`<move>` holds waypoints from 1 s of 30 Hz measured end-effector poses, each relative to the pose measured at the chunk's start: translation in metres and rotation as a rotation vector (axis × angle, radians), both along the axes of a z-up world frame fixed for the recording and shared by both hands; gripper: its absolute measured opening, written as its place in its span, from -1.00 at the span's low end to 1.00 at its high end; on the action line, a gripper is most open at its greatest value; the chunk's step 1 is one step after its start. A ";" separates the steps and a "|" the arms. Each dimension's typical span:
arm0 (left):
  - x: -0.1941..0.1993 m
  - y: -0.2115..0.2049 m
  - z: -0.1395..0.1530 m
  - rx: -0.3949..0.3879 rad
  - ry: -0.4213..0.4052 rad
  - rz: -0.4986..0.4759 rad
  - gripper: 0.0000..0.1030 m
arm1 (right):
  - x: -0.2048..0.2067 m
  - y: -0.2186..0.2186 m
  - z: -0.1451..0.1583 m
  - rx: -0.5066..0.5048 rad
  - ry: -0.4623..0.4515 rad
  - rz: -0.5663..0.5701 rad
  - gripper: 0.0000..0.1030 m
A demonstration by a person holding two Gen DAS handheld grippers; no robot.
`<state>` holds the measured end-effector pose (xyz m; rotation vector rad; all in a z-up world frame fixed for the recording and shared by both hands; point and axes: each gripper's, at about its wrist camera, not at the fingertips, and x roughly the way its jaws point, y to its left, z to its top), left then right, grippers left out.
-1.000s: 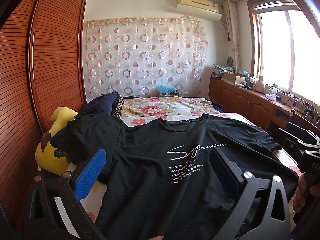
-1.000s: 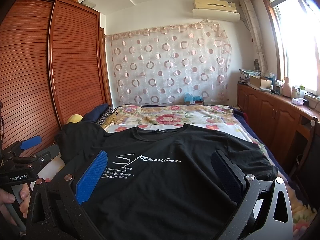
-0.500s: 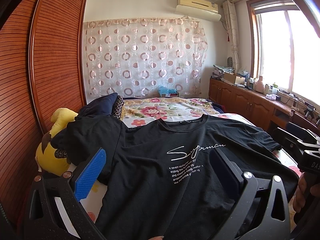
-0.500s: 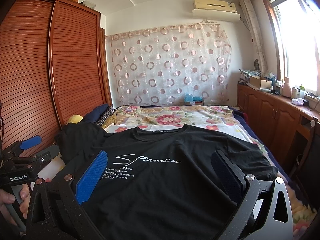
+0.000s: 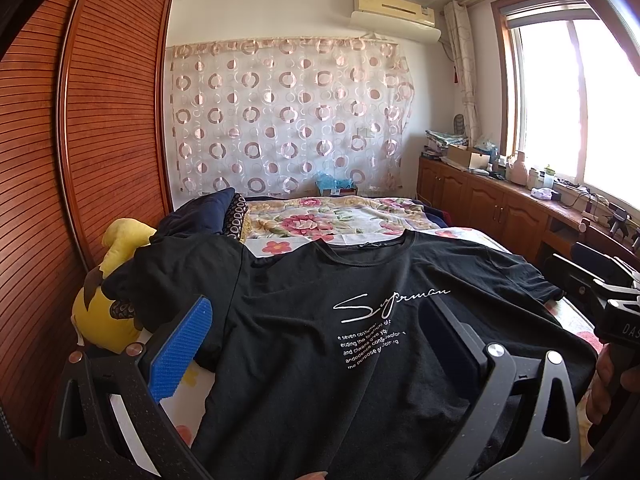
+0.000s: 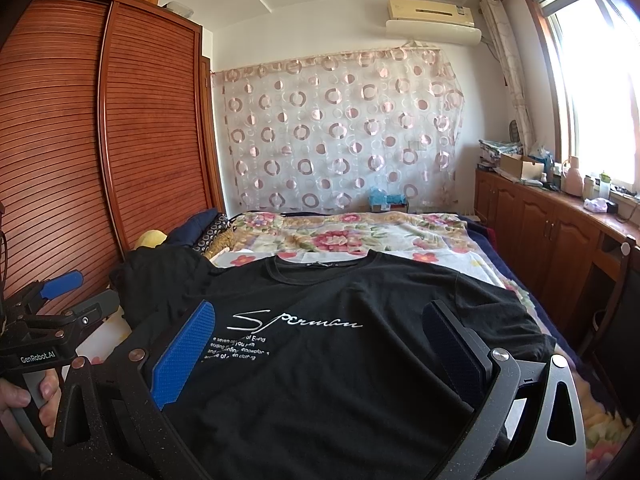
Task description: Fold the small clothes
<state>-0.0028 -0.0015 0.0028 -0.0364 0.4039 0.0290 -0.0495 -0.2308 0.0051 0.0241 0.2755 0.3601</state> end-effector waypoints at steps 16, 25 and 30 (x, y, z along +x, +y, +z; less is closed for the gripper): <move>0.000 0.000 0.000 0.002 -0.002 0.001 1.00 | 0.000 0.000 0.000 0.001 -0.002 0.002 1.00; 0.000 0.000 -0.001 0.001 -0.002 0.001 1.00 | 0.002 0.000 -0.001 0.002 0.001 0.009 1.00; -0.001 0.003 0.000 0.002 0.011 -0.003 1.00 | 0.007 0.001 -0.003 0.002 0.014 0.028 1.00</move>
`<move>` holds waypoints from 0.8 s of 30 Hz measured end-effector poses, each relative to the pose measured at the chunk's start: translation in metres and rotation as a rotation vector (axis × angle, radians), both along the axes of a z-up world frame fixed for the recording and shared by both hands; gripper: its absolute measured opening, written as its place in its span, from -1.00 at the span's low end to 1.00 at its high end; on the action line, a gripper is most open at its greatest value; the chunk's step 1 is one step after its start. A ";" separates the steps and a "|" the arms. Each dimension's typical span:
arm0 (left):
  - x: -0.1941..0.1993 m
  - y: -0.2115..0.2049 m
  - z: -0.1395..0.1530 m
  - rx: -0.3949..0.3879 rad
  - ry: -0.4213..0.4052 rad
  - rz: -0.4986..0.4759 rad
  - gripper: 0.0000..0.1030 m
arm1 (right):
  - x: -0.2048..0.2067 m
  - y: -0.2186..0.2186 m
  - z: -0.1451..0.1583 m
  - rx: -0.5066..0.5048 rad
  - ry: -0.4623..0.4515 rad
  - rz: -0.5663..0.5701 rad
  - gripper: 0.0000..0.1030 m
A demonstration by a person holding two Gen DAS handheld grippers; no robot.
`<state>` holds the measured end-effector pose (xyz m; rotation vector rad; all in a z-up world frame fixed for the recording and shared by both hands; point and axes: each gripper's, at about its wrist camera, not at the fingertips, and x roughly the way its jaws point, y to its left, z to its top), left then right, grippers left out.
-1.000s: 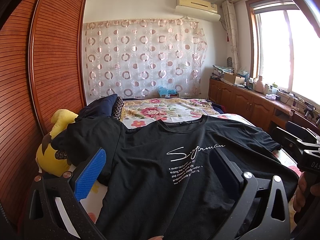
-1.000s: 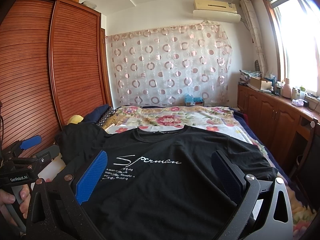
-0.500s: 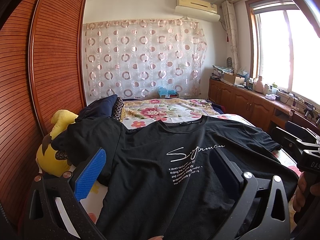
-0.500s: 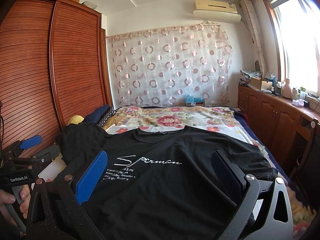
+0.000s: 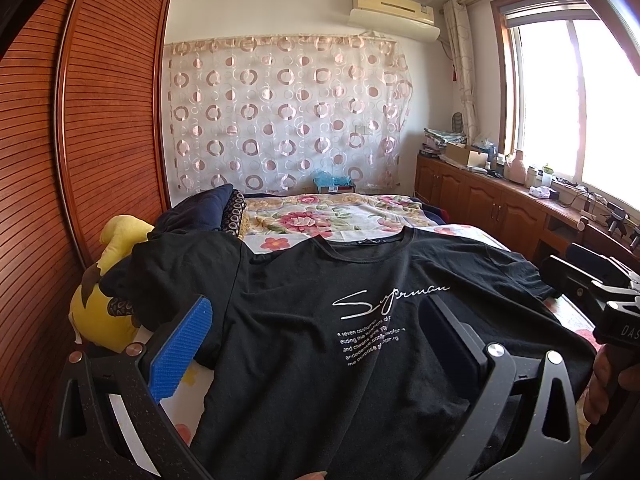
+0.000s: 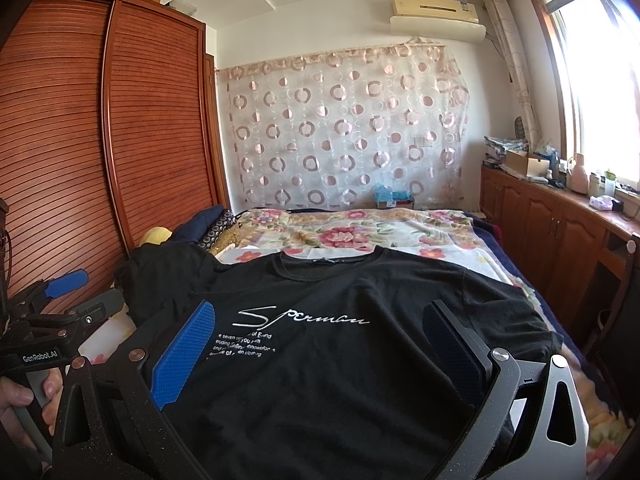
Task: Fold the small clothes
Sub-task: 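Grasp the T-shirt side edge with the left gripper and fold it inward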
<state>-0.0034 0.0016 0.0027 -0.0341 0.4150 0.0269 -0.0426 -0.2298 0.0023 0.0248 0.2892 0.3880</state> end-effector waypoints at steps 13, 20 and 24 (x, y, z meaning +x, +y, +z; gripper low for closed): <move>0.006 0.058 -0.011 0.012 0.070 0.068 1.00 | 0.024 0.022 -0.009 -0.068 0.053 0.127 1.00; 0.012 0.101 -0.029 -0.024 0.125 0.108 1.00 | 0.043 0.016 -0.008 -0.083 0.100 0.178 1.00; 0.012 0.125 -0.033 -0.014 0.142 0.140 1.00 | 0.052 0.014 -0.006 -0.099 0.116 0.202 1.00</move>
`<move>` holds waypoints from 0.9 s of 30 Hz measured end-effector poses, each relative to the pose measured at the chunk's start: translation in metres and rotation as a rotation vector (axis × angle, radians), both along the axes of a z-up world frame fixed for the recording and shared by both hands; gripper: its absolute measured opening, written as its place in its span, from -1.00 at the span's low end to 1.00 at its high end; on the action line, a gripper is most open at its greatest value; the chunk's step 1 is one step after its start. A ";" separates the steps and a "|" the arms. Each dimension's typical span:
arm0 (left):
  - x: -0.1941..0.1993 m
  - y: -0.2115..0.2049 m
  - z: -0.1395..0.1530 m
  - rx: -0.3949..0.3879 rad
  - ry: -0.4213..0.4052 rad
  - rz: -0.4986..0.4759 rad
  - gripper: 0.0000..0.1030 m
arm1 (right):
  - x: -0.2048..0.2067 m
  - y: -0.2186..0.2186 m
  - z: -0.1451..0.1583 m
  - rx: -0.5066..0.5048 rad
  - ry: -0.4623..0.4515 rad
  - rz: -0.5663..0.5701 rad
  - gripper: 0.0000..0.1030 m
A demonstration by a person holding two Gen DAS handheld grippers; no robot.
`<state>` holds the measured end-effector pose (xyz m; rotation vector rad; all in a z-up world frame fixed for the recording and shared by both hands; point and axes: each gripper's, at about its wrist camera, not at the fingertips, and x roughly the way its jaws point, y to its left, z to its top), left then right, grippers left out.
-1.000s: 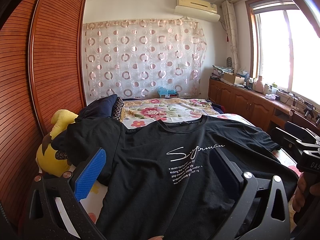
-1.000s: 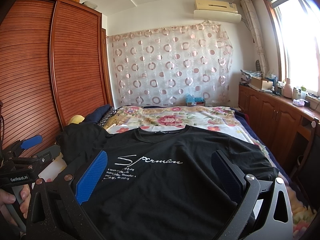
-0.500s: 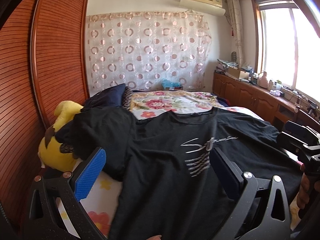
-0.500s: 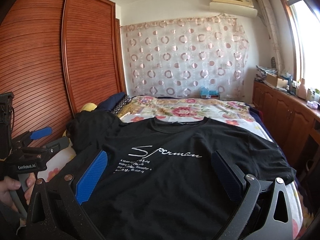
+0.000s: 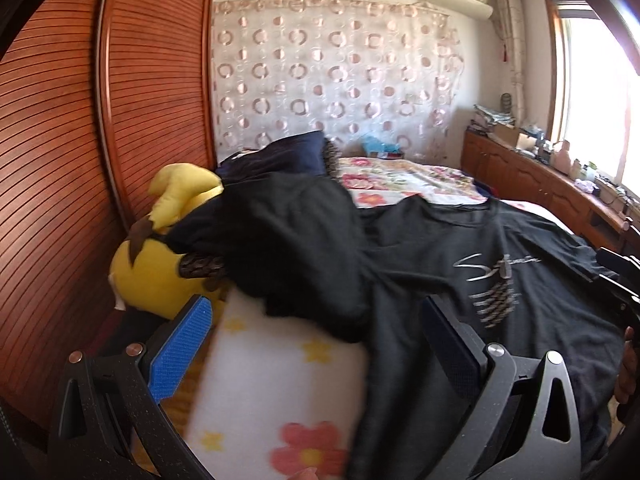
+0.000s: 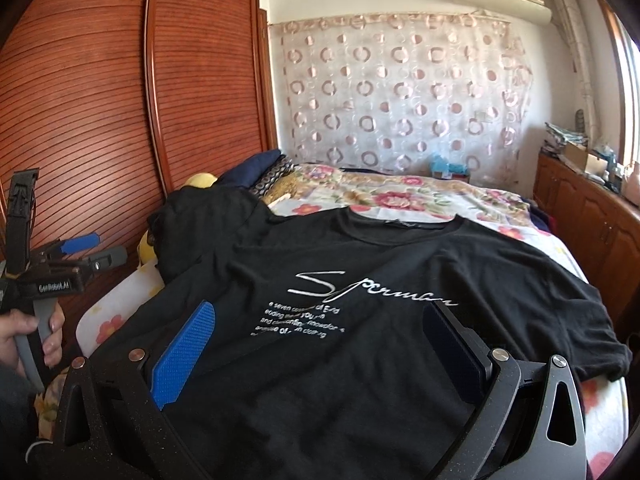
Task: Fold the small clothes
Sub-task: 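Grasp the T-shirt side edge with the left gripper and fold it inward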
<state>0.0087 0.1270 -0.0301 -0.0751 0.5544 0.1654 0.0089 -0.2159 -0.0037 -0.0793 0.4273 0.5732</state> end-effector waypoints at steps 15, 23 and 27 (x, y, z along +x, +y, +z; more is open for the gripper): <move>0.040 0.080 0.002 -0.135 0.015 -0.057 0.88 | 0.022 0.010 0.003 -0.086 0.065 0.110 1.00; 0.098 0.106 0.009 -0.197 0.027 -0.089 0.51 | 0.022 0.001 0.009 -0.084 0.072 0.140 1.00; 0.131 0.124 -0.008 -0.234 0.097 -0.066 0.51 | 0.019 0.009 0.017 -0.097 0.044 0.164 1.00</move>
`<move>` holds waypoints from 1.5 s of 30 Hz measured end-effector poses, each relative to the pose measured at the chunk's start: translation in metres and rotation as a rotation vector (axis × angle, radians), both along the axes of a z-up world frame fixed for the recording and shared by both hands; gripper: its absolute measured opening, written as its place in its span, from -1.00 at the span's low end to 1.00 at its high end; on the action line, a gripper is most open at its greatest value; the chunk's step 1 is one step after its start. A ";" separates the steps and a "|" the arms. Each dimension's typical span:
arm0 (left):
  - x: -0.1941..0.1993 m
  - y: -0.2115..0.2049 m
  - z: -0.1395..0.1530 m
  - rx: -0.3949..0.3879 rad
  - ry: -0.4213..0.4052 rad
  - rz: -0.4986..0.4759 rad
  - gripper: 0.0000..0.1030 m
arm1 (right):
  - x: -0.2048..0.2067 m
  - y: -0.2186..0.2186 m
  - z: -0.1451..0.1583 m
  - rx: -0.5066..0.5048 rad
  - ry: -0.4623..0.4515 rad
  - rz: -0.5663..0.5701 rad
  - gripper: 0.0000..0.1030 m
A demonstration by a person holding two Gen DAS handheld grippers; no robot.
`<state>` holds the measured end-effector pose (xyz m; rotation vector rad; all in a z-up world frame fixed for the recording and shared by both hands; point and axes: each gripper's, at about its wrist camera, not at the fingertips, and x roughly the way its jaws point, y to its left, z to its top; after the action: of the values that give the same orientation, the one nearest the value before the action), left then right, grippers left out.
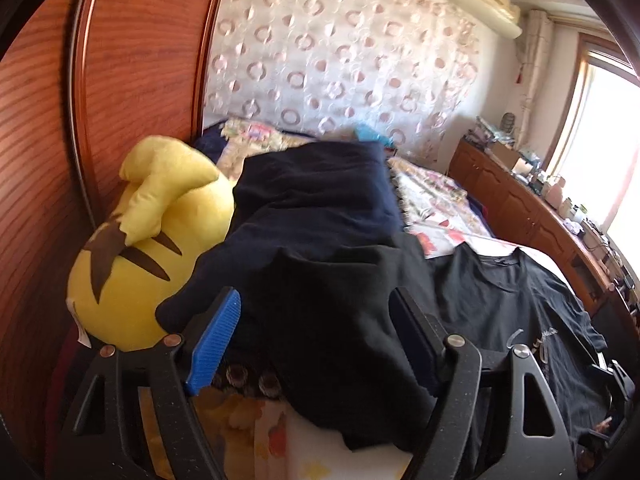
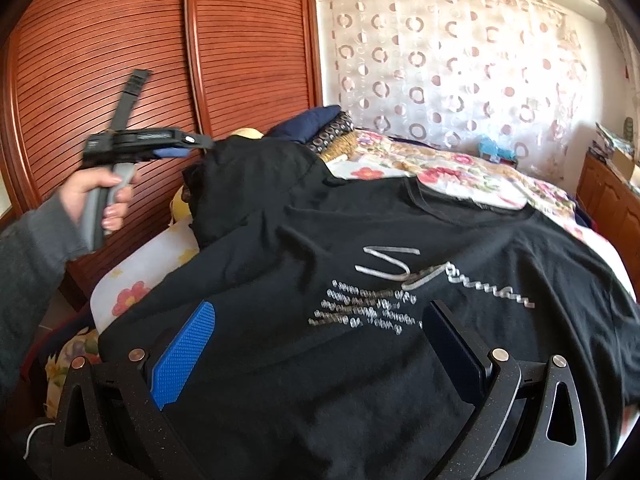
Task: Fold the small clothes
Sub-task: 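Grasp the T-shirt side edge with the left gripper and fold it inward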
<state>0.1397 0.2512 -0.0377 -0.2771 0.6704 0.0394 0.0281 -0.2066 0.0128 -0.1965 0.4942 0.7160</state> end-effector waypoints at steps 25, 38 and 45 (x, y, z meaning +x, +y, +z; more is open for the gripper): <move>-0.028 -0.083 0.071 0.319 -0.151 -0.125 -0.78 | 0.005 0.001 -0.012 0.027 0.027 -0.039 1.00; -0.044 -0.201 0.104 0.257 -0.186 -0.353 -0.35 | 0.001 -0.025 -0.007 0.079 0.007 -0.167 1.00; -0.055 -0.200 0.092 0.273 -0.166 -0.374 -0.12 | -0.003 -0.016 -0.008 0.084 0.015 -0.195 0.94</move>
<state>0.0843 0.0513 0.0545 0.1095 0.5351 -0.2465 0.0248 -0.2224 0.0051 -0.0626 0.4896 0.5472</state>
